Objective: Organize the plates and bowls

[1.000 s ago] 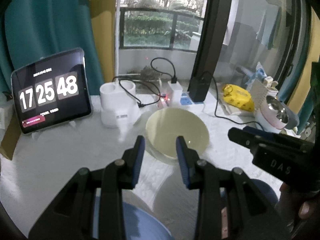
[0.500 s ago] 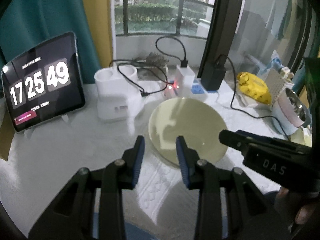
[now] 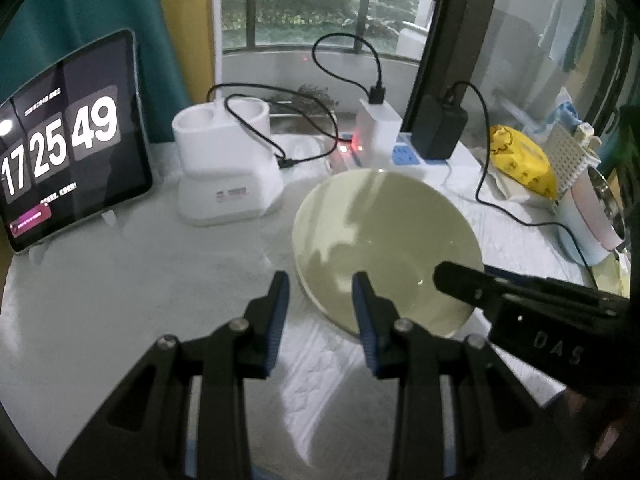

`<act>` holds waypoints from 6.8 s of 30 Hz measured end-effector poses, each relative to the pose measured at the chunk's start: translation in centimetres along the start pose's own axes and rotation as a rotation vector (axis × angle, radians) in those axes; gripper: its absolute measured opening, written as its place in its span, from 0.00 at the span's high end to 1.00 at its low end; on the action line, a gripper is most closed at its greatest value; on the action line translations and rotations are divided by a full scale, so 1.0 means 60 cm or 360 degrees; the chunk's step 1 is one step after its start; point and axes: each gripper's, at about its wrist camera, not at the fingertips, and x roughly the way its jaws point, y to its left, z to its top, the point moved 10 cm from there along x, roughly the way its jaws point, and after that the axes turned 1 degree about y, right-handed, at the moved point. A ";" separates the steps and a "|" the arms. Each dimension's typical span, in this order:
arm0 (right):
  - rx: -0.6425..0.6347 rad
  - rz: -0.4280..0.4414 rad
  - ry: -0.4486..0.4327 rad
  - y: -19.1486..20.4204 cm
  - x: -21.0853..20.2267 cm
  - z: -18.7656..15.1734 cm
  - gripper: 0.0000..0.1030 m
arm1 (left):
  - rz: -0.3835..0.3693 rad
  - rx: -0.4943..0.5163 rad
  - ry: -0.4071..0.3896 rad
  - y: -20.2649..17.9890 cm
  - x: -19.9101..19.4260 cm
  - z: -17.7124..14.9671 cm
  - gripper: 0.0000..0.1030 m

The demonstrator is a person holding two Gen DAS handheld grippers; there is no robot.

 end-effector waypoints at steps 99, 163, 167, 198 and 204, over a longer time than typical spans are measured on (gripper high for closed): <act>-0.0094 -0.0067 -0.0345 -0.008 -0.285 -0.172 0.77 | -0.0039 0.0211 -0.0313 -0.125 -0.284 -0.132 0.71; -0.0014 -0.0095 -0.0163 -0.039 -0.243 -0.276 0.75 | -0.0101 0.0203 -0.0083 -0.131 -0.241 -0.240 0.69; -0.0021 -0.0098 -0.0183 -0.039 -0.250 -0.272 0.75 | -0.0106 0.0203 -0.0121 -0.130 -0.256 -0.233 0.69; 0.0013 -0.0097 -0.0342 -0.129 -0.300 -0.238 0.74 | -0.0051 0.0061 -0.0170 -0.024 -0.251 -0.187 0.55; 0.0033 -0.0040 -0.0292 -0.135 -0.278 -0.249 0.74 | -0.0048 0.0100 -0.0128 -0.028 -0.229 -0.198 0.55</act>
